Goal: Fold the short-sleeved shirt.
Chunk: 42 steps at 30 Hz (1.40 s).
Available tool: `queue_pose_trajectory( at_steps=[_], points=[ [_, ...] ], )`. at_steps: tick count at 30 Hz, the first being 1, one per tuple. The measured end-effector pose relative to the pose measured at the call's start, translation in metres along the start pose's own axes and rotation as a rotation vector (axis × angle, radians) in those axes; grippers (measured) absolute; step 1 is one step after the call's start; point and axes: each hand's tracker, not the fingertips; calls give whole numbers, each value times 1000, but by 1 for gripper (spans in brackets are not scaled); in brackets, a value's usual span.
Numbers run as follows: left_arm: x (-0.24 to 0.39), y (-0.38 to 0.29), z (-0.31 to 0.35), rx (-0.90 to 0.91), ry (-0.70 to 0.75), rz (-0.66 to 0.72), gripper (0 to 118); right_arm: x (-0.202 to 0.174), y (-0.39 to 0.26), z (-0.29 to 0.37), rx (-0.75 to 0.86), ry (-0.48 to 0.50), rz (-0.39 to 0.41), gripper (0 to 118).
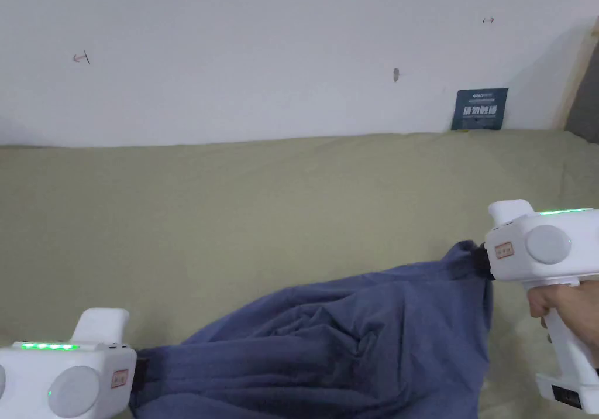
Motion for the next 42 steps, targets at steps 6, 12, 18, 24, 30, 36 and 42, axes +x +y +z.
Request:
queue_pose_trajectory(
  at_steps=[6, 12, 18, 24, 30, 36, 42],
  points=[
    [-31, 6, 107, 103, 116, 61, 3, 37, 11, 112, 143, 8, -78, 3],
    [-55, 25, 211, 244, 120, 154, 3, 52, 13, 216, 271, 47, -127, 3],
    [-51, 58, 300, 358, 131, 132, 3, 51, 27, 300, 410, 24, -118, 3],
    [-50, 89, 346, 427, 168, 118, 3, 53, 47, 343, 472, 8, -99, 3],
    [-45, 121, 354, 465, 242, 78, 3, 53, 79, 349, 505, -9, -99, 3],
    [-42, 156, 337, 484, 254, 94, 3, 42, 119, 327, 517, -43, -100, 3],
    [-54, 207, 302, 486, 268, 154, 3, 39, 170, 286, 522, -54, -114, 3]
  ],
)
